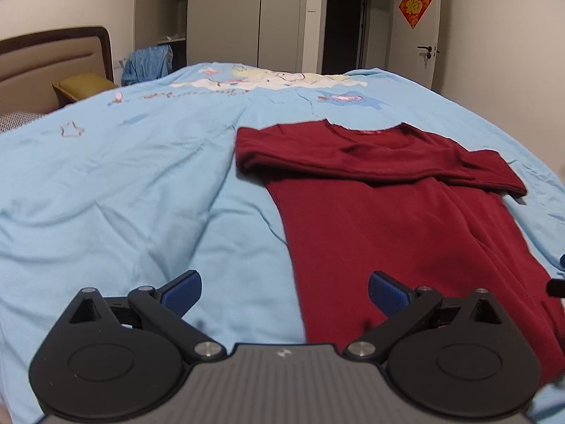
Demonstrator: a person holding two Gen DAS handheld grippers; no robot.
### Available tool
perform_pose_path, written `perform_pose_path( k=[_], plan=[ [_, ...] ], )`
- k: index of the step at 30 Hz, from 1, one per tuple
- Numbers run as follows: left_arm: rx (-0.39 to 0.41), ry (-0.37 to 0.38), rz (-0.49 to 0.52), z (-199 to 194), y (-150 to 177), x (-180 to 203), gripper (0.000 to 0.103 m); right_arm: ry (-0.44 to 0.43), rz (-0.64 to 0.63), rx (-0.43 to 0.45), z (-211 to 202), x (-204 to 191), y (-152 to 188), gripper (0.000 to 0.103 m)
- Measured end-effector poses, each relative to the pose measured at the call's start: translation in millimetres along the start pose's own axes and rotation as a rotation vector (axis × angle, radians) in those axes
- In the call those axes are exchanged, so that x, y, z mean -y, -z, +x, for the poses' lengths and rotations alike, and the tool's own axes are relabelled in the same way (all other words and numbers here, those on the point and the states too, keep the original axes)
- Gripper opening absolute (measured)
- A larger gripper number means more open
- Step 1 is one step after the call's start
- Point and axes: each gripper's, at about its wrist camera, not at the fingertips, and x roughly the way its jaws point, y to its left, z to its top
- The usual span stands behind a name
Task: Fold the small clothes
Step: 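Move both tools to the corners of the red sweater's hem, then close the left tool on one hem corner while the right tool closes on the other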
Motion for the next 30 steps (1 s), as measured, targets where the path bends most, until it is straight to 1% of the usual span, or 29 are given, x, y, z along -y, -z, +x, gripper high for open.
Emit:
perform_pose_path(
  k=[2, 6, 9, 12, 15, 17, 18, 19, 20, 21, 22, 23, 24, 25, 26, 28, 30],
  plan=[
    [-0.026, 0.019, -0.023, -8, 12, 1, 0.103, -0.017, 0.021, -0.011, -8, -6, 10, 0.102],
    [-0.085, 0.047, -0.068, -19, 32, 3, 0.102, -0.004, 0.012, -0.014, -20, -21, 25, 0.091],
    [-0.128, 0.059, -0.101, -22, 45, 2, 0.098, -0.009, 0.018, -0.022, -27, -30, 33, 0.083],
    [-0.152, 0.064, -0.137, -24, 54, 0, 0.093, -0.015, 0.038, -0.039, -30, -35, 41, 0.072],
    [-0.168, 0.073, -0.176, -25, 57, 0, 0.088, -0.009, 0.06, -0.045, -32, -37, 47, 0.065],
    [-0.18, 0.084, -0.192, -26, 57, 1, 0.082, -0.015, 0.074, -0.048, -33, -37, 48, 0.055],
    [-0.184, 0.09, -0.197, -27, 58, 1, 0.081, -0.02, 0.08, -0.049, -33, -37, 49, 0.045],
    [-0.19, 0.1, -0.205, -28, 58, 2, 0.074, -0.017, 0.081, -0.05, -34, -38, 49, 0.037],
    [-0.197, 0.11, -0.217, -28, 58, 2, 0.068, -0.007, 0.078, -0.049, -35, -38, 50, 0.031],
    [-0.204, 0.12, -0.229, -27, 57, 2, 0.064, 0.0, 0.076, -0.046, -36, -38, 50, 0.021],
    [-0.209, 0.134, -0.242, -28, 57, 1, 0.055, 0.0, 0.079, -0.041, -37, -38, 50, 0.015],
    [-0.212, 0.151, -0.255, -28, 57, 1, 0.043, 0.0, 0.082, -0.036, -39, -37, 50, 0.013],
    [-0.216, 0.164, -0.264, -28, 57, 0, 0.036, 0.003, 0.08, -0.028, -41, -35, 49, 0.008],
    [-0.221, 0.169, -0.267, -28, 56, 0, 0.022, 0.009, 0.073, -0.018, -44, -35, 49, 0.006],
    [-0.221, 0.158, -0.265, -29, 55, 1, 0.013, 0.019, 0.059, -0.005, -48, -35, 49, 0.006],
    [-0.216, 0.127, -0.257, -33, 52, 2, 0.007, 0.046, 0.033, 0.018, -57, -33, 47, 0.005],
    [-0.2, 0.1, -0.241, -39, 47, 5, 0.006, 0.063, 0.011, 0.034, -66, -29, 43, 0.004]
  ],
)
